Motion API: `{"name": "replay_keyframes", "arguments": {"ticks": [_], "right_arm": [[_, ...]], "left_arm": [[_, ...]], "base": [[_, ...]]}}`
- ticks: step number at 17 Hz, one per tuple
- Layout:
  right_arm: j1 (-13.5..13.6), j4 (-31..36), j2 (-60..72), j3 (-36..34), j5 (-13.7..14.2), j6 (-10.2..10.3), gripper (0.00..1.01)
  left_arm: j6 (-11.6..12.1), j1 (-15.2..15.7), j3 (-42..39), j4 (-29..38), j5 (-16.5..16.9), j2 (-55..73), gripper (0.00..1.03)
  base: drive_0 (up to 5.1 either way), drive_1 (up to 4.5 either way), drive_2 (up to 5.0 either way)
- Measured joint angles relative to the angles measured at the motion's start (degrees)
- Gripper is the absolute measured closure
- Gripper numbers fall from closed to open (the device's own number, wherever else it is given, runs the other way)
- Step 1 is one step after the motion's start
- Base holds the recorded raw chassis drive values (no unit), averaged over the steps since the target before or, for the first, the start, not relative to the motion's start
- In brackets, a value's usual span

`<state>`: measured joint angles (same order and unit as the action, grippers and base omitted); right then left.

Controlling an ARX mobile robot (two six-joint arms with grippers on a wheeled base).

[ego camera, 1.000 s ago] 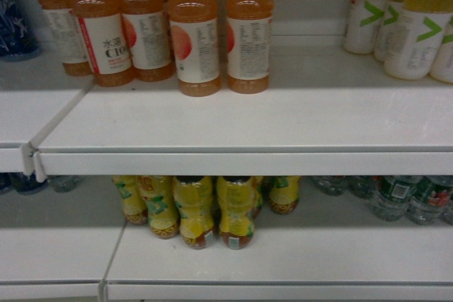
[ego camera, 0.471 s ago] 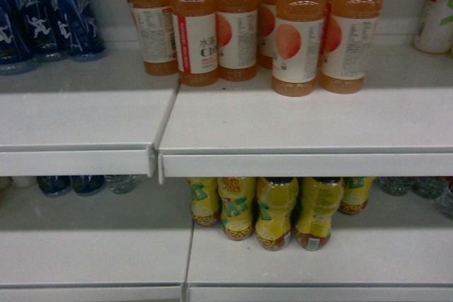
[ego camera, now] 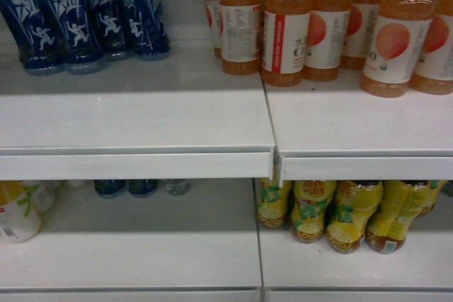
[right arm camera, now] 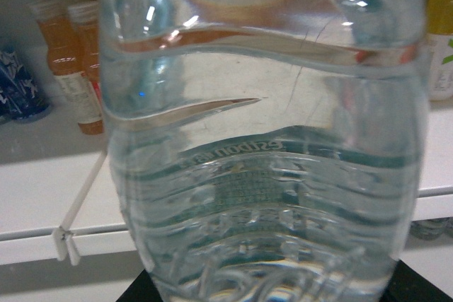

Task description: Move water from second to third shelf

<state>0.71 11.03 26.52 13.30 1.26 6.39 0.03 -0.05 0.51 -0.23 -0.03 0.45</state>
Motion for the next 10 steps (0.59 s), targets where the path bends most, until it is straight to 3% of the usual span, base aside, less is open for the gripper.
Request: {"name": "replay_keyframes", "arguments": {"ticks": [10], "right_arm": [[0.0, -0.07, 0.0, 0.0, 0.07, -0.02, 0.61]], "left_arm": [[0.0, 0.0, 0.0, 0.11, 0.04, 0.0, 0.05]], "base": [[-5.1, 2.38, 2.4]]}}
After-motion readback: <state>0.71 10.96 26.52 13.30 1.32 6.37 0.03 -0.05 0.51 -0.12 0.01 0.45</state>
